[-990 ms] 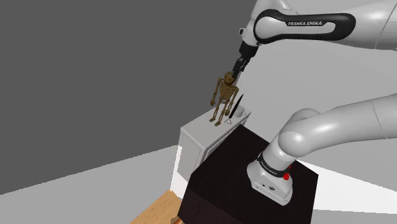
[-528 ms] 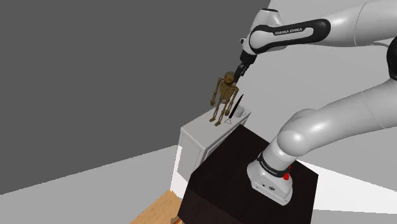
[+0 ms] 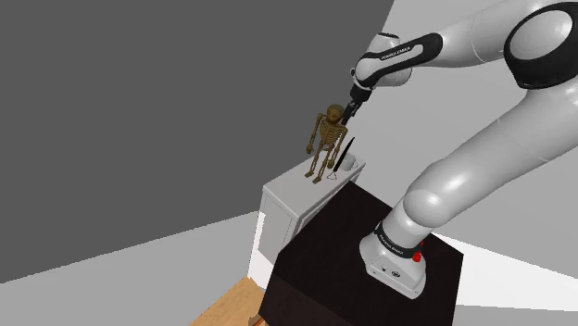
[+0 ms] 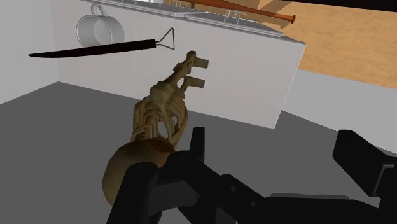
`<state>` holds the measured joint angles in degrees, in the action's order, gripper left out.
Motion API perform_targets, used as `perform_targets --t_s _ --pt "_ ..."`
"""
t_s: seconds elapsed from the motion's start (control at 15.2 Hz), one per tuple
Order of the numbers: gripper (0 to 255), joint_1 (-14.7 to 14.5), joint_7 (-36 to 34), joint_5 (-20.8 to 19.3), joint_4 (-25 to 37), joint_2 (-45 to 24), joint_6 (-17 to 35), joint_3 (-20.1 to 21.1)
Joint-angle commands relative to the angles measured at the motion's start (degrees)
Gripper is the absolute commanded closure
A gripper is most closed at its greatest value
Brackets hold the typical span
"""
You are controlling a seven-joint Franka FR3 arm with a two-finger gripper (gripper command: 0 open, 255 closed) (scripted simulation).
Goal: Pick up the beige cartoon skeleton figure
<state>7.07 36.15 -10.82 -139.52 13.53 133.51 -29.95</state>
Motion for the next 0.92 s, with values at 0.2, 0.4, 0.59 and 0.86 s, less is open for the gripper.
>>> perform_targets --t_s 0.2,0.4,0.59,0.86 --pt "0 -0.40 10.80 8.82 4.59 -12.02 6.63 -5.06" --pt "0 0.92 18.56 16.66 8.53 -19.71 8.86 -5.95" --pt "0 4.29 25.79 24.27 13.28 -27.25 9.91 -4.64" --pt "0 5.53 27.40 26.46 13.22 -29.44 11.80 -3.26"
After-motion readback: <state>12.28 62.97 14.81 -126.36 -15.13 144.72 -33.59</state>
